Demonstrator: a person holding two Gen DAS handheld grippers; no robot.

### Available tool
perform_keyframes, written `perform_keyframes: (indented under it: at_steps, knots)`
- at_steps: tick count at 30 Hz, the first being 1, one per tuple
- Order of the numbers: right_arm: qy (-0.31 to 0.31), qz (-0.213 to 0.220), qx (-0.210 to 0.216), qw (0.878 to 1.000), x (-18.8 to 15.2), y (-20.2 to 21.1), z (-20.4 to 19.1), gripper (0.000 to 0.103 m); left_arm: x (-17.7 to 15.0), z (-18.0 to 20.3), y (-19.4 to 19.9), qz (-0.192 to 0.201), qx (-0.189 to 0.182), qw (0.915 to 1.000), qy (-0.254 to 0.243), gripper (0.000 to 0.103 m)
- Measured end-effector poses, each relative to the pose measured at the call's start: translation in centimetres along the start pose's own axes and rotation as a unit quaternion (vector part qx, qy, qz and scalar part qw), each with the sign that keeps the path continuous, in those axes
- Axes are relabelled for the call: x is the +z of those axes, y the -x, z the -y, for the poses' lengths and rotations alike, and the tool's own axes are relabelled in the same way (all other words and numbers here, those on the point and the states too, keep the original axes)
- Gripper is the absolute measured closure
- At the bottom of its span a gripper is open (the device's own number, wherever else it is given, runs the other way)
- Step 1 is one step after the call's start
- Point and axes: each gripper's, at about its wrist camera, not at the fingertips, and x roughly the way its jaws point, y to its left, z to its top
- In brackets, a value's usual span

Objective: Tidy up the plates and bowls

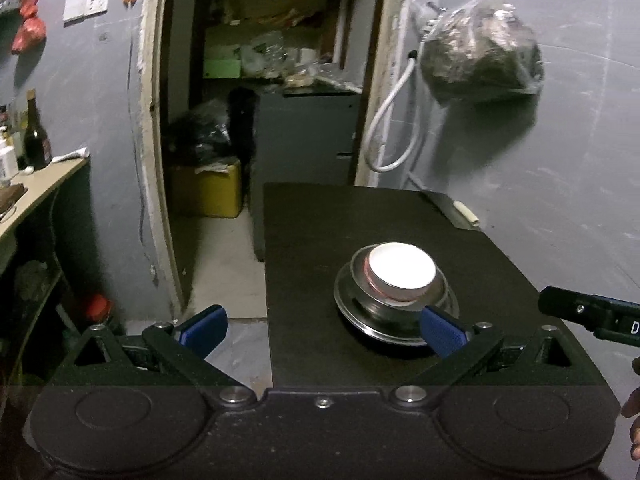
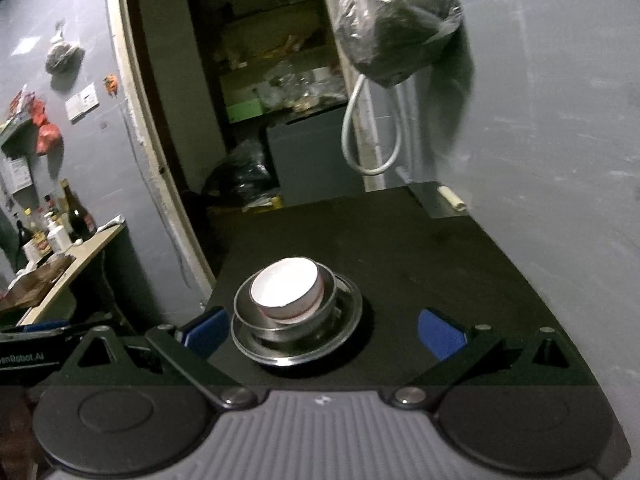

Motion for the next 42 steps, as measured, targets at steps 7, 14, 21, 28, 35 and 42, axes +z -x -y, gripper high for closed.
perform_keyframes:
  at_steps: [7, 14, 21, 28, 35, 42]
  knots:
    - [0.001, 0.026, -0.023, 0.999, -1.6, 3.4, -1.0, 0.000, -1.9, -0.4, 2.3, 0.014, -0.025, 0.9995, -0.015, 0.001]
    - [0.010, 0.029, -0.029, 0.999, -4.5, 6.0, -1.3, 0.000, -4.9, -0.7, 4.1, 0.002, -0.043, 0.9988, -0.023, 0.001]
    - [0.003, 0.012, -0.030, 0.999, -6.5, 7.0, -1.3, 0.000, -6.9, -0.8, 4.8, -0.016, -0.052, 0.9981, -0.029, 0.001]
    - [0.004, 0.008, -0.029, 1.000, -7.1, 7.4, -1.4, 0.000, -7.3, -0.7, 5.0, -0.015, -0.052, 0.9981, -0.029, 0.001]
    - [0.001, 0.000, -0.027, 1.000, -7.7, 7.5, -1.2, 0.000, -7.4, -0.6, 5.4, -0.018, -0.051, 0.9980, -0.033, 0.001]
    - [0.005, -0.008, -0.025, 1.000, -7.9, 7.3, -1.3, 0.000, -7.4, -0.6, 5.1, -0.024, -0.050, 0.9980, -0.032, 0.001]
